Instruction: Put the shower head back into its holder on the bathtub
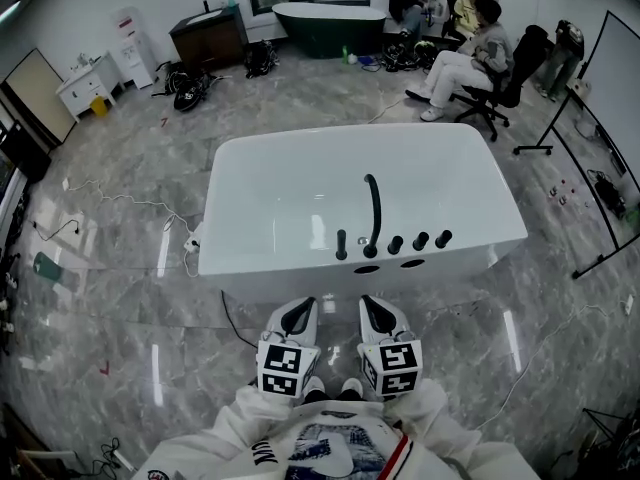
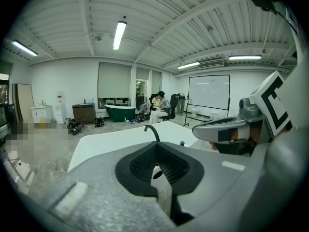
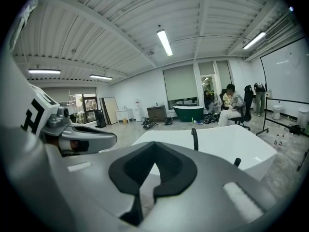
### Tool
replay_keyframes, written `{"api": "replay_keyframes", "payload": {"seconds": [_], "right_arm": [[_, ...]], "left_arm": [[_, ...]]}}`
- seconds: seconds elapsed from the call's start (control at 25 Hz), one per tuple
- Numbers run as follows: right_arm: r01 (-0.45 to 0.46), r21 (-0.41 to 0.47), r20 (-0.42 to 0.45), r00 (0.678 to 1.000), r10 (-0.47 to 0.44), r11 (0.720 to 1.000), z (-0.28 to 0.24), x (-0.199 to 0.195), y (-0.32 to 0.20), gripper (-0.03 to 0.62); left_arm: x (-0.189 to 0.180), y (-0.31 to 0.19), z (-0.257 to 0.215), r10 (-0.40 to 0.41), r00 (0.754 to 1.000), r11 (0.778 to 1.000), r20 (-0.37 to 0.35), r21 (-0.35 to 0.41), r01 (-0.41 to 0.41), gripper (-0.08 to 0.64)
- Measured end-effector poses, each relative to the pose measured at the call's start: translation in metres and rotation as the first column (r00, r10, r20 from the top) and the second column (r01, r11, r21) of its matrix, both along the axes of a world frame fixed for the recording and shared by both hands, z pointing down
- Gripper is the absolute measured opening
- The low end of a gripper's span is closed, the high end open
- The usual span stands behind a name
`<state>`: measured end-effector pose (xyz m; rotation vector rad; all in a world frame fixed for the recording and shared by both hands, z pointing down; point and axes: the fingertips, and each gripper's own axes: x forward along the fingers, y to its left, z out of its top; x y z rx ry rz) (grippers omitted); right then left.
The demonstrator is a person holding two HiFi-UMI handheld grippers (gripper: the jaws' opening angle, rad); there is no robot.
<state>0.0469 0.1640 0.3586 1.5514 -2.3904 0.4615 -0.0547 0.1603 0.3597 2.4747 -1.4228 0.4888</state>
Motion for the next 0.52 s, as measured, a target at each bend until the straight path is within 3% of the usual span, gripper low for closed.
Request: {"api": "replay_keyframes", "payload": {"seconds": [0.52], "right_arm": [[0.001, -0.001, 0.02, 1.0, -0.001, 1.0, 0.002, 0.015, -0.008, 0.005]], "left_arm": [[0.019, -0.007, -0.002, 0.011, 1.0, 1.0, 0.003, 0.002, -0.011, 0.0]]}}
